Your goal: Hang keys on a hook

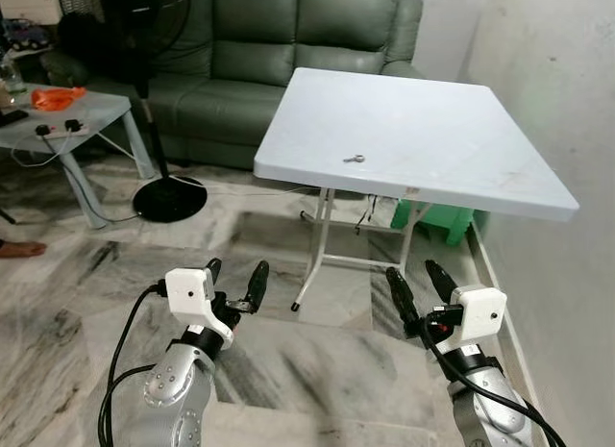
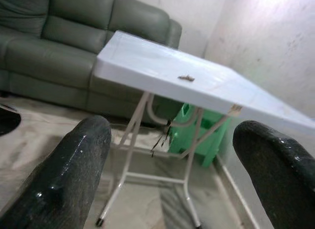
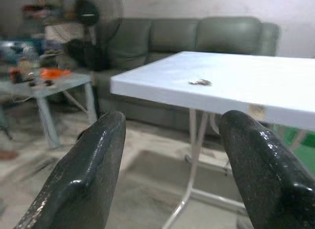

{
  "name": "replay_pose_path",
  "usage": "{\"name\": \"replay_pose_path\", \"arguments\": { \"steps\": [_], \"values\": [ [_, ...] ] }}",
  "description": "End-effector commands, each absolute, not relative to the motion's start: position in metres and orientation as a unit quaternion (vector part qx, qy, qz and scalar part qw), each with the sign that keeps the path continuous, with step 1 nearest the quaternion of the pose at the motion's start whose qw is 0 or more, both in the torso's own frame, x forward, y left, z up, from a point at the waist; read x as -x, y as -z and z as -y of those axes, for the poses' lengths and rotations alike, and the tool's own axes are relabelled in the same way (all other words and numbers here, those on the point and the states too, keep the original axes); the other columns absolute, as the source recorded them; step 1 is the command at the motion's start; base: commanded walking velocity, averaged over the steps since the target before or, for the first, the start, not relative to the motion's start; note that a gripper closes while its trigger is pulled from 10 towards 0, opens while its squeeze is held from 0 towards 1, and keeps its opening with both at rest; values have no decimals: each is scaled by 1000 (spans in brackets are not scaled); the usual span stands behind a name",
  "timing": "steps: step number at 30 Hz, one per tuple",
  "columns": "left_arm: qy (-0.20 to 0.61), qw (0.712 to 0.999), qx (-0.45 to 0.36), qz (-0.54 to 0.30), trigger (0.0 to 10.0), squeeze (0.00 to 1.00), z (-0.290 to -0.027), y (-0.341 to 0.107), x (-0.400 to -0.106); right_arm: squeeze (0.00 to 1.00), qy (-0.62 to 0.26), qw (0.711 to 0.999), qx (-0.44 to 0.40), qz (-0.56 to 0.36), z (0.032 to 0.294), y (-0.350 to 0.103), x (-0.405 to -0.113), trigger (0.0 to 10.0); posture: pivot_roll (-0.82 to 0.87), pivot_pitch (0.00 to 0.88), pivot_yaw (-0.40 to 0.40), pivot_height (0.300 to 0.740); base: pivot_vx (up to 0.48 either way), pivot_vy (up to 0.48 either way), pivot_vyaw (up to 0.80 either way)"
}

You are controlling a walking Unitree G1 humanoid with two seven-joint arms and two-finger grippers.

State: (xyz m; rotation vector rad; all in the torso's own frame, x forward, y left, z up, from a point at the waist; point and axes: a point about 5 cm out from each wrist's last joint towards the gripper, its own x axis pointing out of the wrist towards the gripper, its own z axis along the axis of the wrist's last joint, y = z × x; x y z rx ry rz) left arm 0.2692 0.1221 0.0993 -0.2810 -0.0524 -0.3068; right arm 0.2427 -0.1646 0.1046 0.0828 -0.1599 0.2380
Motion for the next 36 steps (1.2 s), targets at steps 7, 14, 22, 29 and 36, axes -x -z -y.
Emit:
{"name": "replay_pose_path", "arguments": {
  "steps": [7, 14, 22, 29, 36],
  "values": [
    [136, 982, 131, 20, 10000, 0, -129, -96, -268, 0, -126, 987, -44, 87, 160, -109, -245, 10000, -5, 4, -57, 740, 268, 0, 0],
    [136, 982, 131, 21, 10000, 0, -129, -97, -269, 0, -128, 987, -43, 89, 158, -110, -247, 10000, -4, 2, -57, 740, 272, 0, 0],
    [136, 982, 128, 21, 10000, 0, -129, -97, -271, 0, -130, 987, -43, 88, 158, -109, -247, 10000, -4, 1, -58, 740, 277, 0, 0],
    [136, 982, 128, 21, 10000, 0, -128, -97, -271, 0, -131, 987, -42, 89, 158, -109, -246, 10000, -6, 4, -58, 740, 329, 0, 0],
    [137, 982, 129, 19, 10000, 0, -127, -96, -271, 0, -131, 987, -41, 87, 158, -109, -246, 10000, -6, 4, -58, 740, 355, 0, 0]
  ]
}}
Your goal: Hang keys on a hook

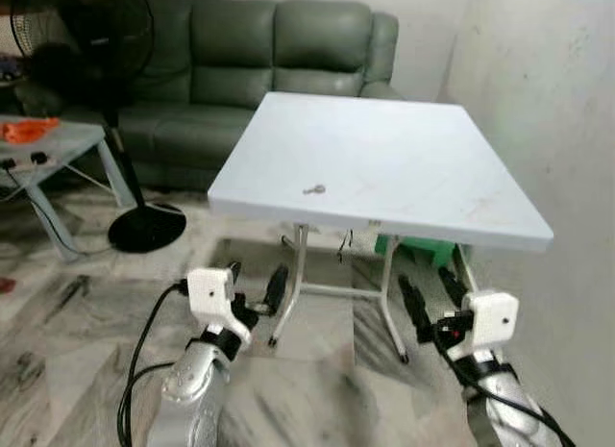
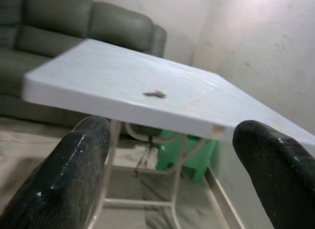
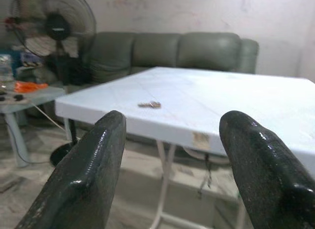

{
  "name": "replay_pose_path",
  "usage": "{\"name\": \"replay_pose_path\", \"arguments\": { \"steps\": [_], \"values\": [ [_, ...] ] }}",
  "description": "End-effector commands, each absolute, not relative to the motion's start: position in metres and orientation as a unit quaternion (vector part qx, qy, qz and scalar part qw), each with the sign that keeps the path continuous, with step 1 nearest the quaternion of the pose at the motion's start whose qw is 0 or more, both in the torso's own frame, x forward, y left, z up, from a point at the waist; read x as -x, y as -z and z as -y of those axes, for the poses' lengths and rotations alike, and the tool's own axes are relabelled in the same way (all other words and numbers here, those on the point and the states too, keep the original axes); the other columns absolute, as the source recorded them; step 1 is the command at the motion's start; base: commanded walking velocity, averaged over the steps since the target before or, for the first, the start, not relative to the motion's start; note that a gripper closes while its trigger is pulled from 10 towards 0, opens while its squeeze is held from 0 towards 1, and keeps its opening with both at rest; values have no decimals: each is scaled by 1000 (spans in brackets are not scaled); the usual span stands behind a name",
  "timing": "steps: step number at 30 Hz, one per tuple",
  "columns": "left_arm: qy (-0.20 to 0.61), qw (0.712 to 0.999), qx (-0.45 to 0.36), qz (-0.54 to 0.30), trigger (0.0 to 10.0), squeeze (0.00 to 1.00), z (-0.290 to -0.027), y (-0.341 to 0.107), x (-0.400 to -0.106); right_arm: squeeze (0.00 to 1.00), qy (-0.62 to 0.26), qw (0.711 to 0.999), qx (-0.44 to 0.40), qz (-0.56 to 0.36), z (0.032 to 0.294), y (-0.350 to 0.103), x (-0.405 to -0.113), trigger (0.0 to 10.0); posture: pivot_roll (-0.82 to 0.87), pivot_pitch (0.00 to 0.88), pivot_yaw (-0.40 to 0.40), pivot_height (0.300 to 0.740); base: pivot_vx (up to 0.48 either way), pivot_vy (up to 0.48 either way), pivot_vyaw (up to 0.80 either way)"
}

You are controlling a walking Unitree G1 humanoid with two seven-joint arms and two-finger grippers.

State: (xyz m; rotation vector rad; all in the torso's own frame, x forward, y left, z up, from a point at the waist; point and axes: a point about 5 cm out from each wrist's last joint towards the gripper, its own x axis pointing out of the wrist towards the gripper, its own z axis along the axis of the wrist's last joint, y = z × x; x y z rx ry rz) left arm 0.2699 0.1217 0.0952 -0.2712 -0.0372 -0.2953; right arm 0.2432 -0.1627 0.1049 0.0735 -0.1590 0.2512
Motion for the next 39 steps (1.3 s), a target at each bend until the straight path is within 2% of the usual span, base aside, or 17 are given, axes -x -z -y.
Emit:
{"name": "replay_pose_path", "arguments": {
  "steps": [1, 27, 39],
  "values": [
    [137, 982, 129, 20, 10000, 0, -127, -96, -270, 0, -131, 987, -41, 87, 158, -109, -246, 10000, -6, 6, -60, 740, 352, 0, 0],
    [138, 982, 128, 18, 10000, 0, -125, -95, -270, 0, -139, 987, -21, 83, 156, -107, -246, 10000, -2, 4, -64, 740, 349, 0, 0],
    [136, 982, 127, 18, 10000, 0, -125, -95, -271, 0, -140, 987, -19, 82, 156, -107, -247, 10000, -2, 4, -64, 740, 349, 0, 714]
  ]
}}
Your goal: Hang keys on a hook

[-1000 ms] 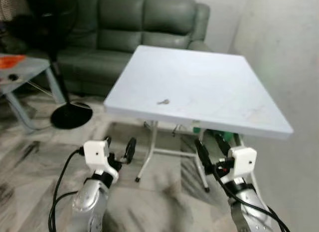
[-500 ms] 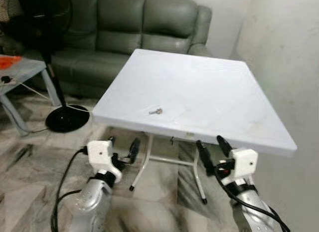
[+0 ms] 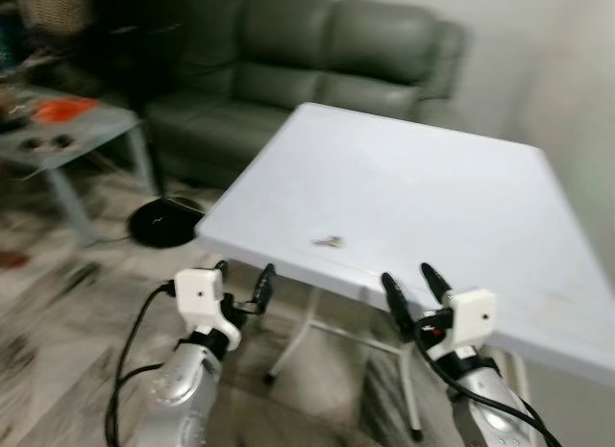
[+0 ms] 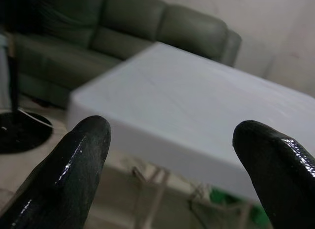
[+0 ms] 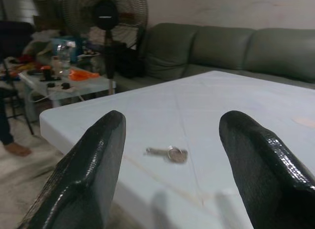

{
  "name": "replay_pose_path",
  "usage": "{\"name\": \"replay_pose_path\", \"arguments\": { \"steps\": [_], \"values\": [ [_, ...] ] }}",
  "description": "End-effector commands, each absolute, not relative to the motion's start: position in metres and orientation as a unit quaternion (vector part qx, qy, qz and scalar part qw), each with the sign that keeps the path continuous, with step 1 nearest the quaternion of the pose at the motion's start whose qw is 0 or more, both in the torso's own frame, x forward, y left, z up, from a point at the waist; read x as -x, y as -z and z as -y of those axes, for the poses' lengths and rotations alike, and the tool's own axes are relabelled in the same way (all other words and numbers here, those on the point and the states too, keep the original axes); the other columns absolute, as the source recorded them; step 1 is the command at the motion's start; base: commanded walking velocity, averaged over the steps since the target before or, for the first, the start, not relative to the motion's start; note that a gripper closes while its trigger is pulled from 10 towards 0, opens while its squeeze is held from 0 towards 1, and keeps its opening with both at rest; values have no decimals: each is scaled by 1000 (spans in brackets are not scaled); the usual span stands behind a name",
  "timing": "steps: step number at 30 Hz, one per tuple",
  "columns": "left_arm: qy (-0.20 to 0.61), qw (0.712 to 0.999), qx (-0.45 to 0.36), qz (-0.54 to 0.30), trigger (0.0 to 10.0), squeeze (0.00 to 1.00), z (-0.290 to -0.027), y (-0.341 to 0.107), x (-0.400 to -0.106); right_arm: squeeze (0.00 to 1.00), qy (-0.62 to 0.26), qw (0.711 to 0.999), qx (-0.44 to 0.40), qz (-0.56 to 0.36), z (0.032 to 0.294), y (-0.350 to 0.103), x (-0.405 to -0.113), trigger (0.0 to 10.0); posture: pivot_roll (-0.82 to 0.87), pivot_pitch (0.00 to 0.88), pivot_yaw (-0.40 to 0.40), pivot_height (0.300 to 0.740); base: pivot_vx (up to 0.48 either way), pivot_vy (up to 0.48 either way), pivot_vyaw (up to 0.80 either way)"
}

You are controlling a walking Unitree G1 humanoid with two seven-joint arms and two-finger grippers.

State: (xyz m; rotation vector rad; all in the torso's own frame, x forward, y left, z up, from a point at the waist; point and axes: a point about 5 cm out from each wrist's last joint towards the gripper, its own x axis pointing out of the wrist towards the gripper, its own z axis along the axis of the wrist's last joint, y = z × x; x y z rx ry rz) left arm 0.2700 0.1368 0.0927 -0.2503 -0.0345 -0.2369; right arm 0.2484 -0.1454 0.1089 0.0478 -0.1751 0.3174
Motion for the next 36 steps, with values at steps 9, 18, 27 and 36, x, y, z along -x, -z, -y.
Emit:
{"name": "replay_pose_path", "arguments": {
  "steps": [9, 18, 27, 36],
  "values": [
    [137, 982, 126, 17, 10000, 0, -125, -94, -271, 0, -141, 986, -34, 83, 155, -107, -247, 10000, -2, 4, -64, 740, 351, 0, 89],
    [137, 982, 129, 18, 10000, 0, -124, -94, -270, 0, -143, 986, -34, 83, 156, -107, -247, 10000, 0, 1, -68, 740, 355, 0, 0],
    [135, 982, 131, 17, 10000, 0, -123, -94, -269, 0, -146, 985, -34, 83, 156, -108, -247, 10000, 1, 0, -72, 740, 329, 0, 0],
    [157, 982, 107, 11, 10000, 0, -116, -90, -264, 0, -154, 985, -26, 70, 157, -103, -246, 10000, 0, 8, -74, 740, 0, 0, 0]
  ]
}}
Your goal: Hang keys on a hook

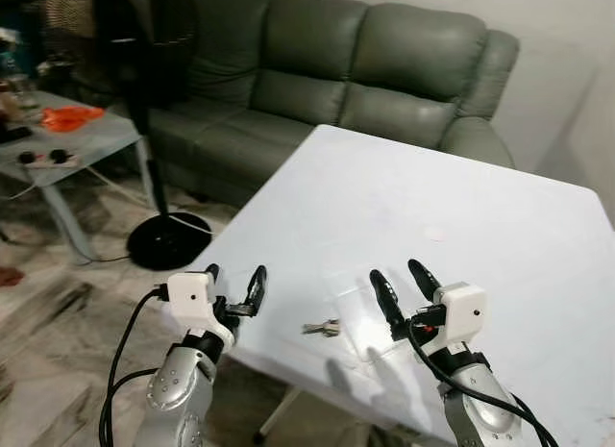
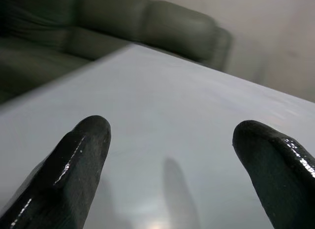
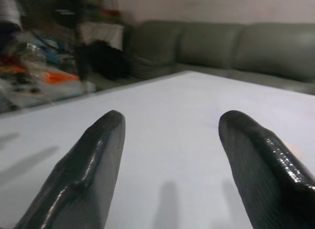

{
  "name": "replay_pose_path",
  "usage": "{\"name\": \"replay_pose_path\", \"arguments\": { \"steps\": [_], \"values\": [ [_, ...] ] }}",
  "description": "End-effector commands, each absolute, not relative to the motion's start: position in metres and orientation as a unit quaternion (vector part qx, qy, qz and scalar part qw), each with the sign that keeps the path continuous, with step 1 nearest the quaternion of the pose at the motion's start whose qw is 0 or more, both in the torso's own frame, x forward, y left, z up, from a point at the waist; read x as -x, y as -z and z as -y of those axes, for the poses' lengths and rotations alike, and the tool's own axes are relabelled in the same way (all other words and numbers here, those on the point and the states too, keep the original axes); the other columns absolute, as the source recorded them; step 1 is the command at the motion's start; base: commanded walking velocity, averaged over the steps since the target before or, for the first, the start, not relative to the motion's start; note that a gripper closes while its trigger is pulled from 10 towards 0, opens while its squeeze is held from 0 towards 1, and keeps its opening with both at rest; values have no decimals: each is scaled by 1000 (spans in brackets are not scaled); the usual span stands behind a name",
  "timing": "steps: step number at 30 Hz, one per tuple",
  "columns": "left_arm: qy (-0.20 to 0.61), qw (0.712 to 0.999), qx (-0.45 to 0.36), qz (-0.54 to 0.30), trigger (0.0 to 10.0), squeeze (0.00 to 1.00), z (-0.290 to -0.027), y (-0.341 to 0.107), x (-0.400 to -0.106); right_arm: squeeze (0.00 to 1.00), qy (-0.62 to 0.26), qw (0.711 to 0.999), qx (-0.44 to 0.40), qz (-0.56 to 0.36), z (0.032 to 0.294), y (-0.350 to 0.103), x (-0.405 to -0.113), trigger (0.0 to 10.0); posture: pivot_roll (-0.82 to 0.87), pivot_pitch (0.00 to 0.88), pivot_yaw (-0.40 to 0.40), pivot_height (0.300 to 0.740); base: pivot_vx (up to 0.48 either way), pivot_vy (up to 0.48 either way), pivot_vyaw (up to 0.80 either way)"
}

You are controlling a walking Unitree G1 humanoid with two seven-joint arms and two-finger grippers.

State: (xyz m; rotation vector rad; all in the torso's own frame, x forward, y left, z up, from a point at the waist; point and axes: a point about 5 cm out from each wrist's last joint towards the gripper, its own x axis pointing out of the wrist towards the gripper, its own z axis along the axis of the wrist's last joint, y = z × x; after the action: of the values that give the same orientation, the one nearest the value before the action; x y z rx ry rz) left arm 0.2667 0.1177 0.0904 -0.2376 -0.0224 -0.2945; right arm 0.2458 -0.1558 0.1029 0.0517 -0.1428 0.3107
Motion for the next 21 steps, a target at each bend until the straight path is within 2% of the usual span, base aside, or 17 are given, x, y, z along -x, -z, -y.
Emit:
{"name": "replay_pose_path", "arguments": {
  "steps": [1, 7, 8, 9, 21],
  "values": [
    [157, 982, 107, 11, 10000, 0, -116, -90, -264, 0, -154, 985, -26, 70, 157, -103, -246, 10000, 0, 8, -74, 740, 0, 0, 0],
    [209, 974, 81, 10, 10000, 0, -110, -86, -253, 0, -183, 981, -12, 62, 156, -101, -245, 10000, 2, 13, -76, 740, 0, 0, 0],
    [214, 974, 80, 8, 10000, 0, -109, -85, -252, 776, -188, 980, -12, 61, 157, -100, -244, 10000, 2, 15, -76, 740, 0, 0, 0],
    [226, 971, 79, 8, 10000, 0, -108, -85, -249, 1000, -194, 979, -15, 60, 159, -100, -244, 10000, 3, 16, -77, 740, 0, 0, 0],
    [267, 961, 70, 12, 10000, 0, -101, -87, -240, 1000, -230, 972, 24, 47, 163, -99, -247, 10000, 3, 25, -80, 740, 0, 0, 0]
  ]
}}
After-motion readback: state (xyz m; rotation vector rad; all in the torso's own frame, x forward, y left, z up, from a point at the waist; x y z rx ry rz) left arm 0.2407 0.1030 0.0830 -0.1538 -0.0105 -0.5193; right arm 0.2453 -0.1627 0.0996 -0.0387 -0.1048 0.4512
